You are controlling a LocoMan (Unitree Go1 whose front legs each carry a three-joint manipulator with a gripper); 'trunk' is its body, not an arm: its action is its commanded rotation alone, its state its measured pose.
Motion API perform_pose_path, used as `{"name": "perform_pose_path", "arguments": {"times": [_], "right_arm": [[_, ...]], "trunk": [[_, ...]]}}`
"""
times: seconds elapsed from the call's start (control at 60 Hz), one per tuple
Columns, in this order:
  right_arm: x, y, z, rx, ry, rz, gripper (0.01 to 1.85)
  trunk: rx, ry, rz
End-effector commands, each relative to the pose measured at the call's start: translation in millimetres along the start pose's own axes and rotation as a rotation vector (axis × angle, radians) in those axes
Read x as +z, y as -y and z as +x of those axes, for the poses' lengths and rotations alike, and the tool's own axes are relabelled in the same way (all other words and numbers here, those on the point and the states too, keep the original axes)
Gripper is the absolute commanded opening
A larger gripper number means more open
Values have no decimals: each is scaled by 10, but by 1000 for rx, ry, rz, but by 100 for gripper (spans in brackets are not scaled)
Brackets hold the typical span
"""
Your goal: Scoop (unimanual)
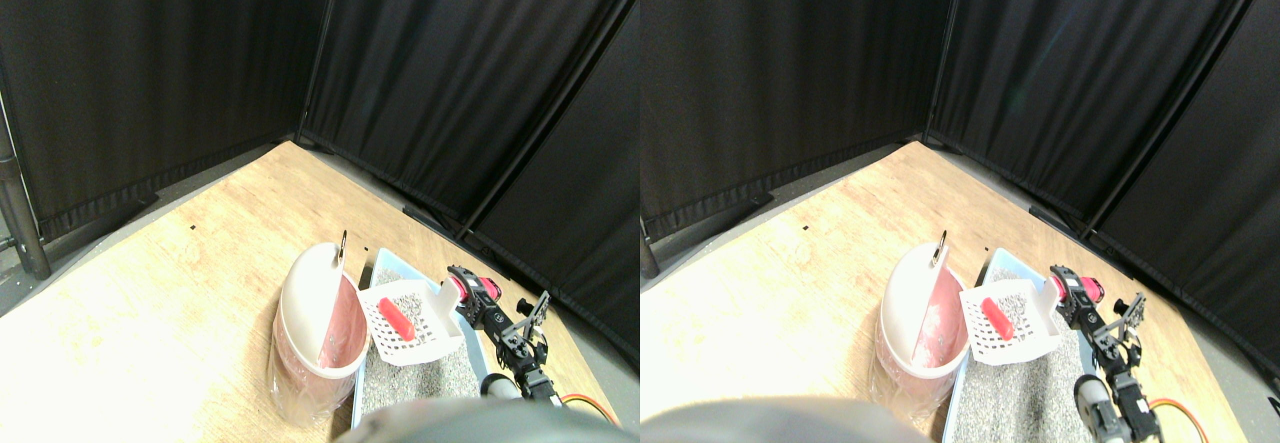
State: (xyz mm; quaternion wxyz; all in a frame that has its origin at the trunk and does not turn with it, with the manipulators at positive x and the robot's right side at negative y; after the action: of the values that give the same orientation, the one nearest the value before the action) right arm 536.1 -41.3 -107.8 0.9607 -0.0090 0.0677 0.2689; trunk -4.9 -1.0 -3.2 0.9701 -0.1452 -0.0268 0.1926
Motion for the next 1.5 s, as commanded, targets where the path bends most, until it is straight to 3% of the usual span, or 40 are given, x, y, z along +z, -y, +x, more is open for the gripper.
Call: {"name": "perform_pose_path", "arguments": {"times": [0.017, 0.1, 0.25, 0.633, 1.0, 1.25, 1.467, 1.5], "right_arm": [[108, -27, 44, 13, 50, -15, 5], [116, 20, 77, 59, 84, -77, 5], [157, 58, 103, 43, 69, -108, 5], [324, -36, 152, 103, 27, -165, 5], [451, -221, 142, 68, -43, -247, 5], [443, -285, 134, 63, -65, -319, 5], [355, -269, 177, 105, -14, -395, 5], [348, -267, 177, 83, -19, -404, 7]], "trunk": [[48, -10, -11], [53, -9, -14], [57, -9, -19], [62, -6, -25], [68, -5, -31], [69, -1, -36], [72, -5, -37], [75, -3, -38]]}}
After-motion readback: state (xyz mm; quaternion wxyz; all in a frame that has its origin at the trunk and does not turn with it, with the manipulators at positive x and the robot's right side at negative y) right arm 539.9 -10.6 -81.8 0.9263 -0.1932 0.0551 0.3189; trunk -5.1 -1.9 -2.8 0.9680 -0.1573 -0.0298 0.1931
